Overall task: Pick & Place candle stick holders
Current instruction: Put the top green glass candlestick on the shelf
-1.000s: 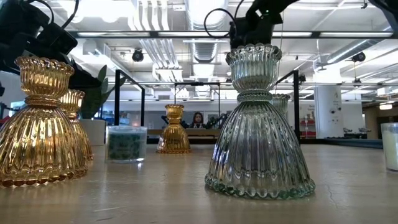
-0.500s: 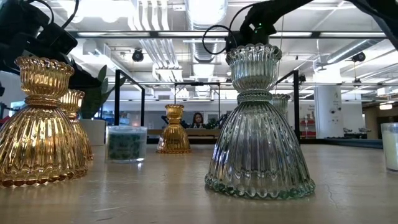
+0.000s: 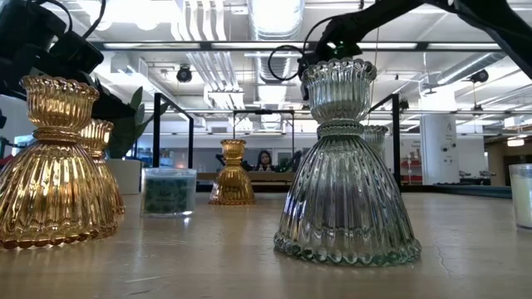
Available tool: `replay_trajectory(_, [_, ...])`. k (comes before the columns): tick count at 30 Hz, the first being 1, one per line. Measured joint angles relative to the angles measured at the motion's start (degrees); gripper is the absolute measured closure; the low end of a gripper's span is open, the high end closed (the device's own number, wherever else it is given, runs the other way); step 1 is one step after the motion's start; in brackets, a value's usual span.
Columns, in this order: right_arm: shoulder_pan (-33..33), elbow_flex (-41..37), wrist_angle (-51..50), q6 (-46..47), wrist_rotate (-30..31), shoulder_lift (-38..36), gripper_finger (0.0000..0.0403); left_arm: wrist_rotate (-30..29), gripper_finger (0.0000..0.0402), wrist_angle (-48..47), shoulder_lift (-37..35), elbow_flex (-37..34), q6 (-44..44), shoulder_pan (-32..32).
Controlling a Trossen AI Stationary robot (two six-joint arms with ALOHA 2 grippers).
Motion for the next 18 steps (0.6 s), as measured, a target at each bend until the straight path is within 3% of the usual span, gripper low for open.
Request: replay_trajectory(18, [-0.7,-1.9,-0.9,1.3,-3.4,-0.3,0.038,-0.1,0.0362,0.0,0.0,0.0,0.0,0.0])
